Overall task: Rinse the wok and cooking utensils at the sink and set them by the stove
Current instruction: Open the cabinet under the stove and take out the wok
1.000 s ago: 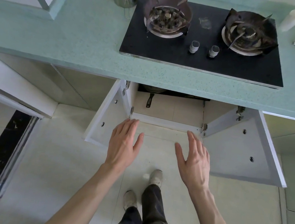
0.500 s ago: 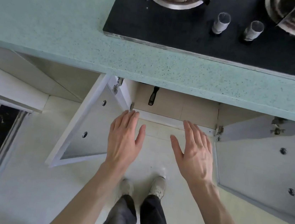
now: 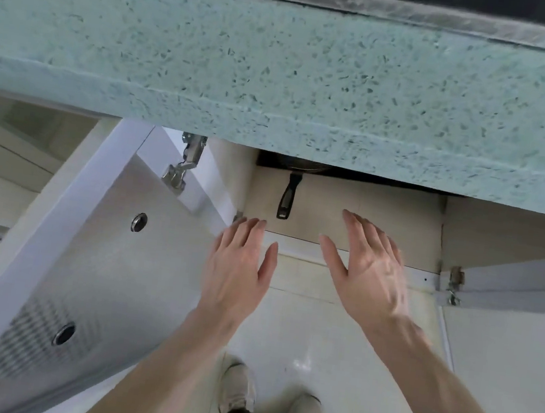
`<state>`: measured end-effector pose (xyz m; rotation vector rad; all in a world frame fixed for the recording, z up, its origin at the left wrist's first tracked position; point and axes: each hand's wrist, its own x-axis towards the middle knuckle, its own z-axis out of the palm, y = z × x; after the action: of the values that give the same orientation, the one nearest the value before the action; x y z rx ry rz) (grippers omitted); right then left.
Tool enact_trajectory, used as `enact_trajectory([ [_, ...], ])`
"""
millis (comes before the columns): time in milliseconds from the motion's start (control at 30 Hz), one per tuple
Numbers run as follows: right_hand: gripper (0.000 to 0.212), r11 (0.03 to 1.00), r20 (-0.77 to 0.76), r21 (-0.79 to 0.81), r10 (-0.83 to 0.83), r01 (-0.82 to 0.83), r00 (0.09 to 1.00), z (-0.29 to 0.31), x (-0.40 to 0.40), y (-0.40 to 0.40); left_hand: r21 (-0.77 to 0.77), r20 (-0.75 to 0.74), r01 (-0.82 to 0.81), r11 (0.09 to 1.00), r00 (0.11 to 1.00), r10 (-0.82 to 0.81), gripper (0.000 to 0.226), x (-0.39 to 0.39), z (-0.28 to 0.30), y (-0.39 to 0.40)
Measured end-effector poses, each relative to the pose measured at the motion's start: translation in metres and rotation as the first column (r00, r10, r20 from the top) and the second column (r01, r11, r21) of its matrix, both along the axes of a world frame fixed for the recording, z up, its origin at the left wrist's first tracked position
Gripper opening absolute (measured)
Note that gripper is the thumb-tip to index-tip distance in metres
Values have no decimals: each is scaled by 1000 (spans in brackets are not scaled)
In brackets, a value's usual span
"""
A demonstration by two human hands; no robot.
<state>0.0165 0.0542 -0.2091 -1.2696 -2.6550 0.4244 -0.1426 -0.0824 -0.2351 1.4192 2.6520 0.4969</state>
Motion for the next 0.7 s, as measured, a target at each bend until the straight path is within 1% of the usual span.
enact_trajectory([
  [100, 63, 996, -17, -78, -32, 31, 999, -35, -17, 18, 37, 42, -16, 999, 999, 14, 39, -11, -40, 18],
  [167, 60, 986, -15, -159, -58, 55, 998, -58, -30, 31, 49, 70, -36, 998, 997, 33, 39, -17, -65, 30],
  [267, 60, 953, -46, -282, -129, 111, 991, -96, -48, 47, 12, 109, -63, 998, 992, 61, 42, -28, -102, 48],
  [367, 63, 893, -151, -423, -234, 152, 960, -135, -64, 63, -40, 179, -60, 997, 982, 67, 40, -36, -132, 68],
  [433, 61, 840, -197, -517, -302, 163, 933, -155, -77, 75, -72, 194, -61, 996, 978, 74, 41, -41, -150, 82],
  [500, 55, 783, -215, -602, -345, 154, 914, -172, -92, 88, -76, 192, -71, 995, 978, 84, 43, -47, -164, 97],
  [567, 53, 749, -220, -648, -354, 135, 909, -188, -107, 102, -67, 205, -99, 993, 972, 111, 40, -53, -173, 110],
  [700, 58, 677, -218, -725, -394, 121, 893, -229, -139, 128, -110, 322, -200, 974, 920, 225, 43, -60, -195, 135],
])
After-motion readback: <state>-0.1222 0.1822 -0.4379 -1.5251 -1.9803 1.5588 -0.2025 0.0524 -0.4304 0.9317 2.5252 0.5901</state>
